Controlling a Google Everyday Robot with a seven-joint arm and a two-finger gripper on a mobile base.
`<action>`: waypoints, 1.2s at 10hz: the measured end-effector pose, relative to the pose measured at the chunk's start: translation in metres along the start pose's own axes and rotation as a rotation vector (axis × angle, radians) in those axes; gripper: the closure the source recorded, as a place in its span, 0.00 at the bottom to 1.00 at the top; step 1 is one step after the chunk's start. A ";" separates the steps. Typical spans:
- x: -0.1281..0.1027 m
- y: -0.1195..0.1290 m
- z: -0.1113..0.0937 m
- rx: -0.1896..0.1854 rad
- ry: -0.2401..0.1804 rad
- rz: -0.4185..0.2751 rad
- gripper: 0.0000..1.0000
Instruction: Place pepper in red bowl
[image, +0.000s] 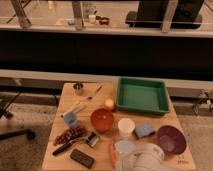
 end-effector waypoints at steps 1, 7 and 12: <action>-0.002 -0.001 0.004 -0.004 0.001 0.004 0.20; -0.012 -0.007 0.012 -0.011 -0.007 0.050 0.20; -0.009 -0.018 0.015 0.013 -0.014 0.073 0.20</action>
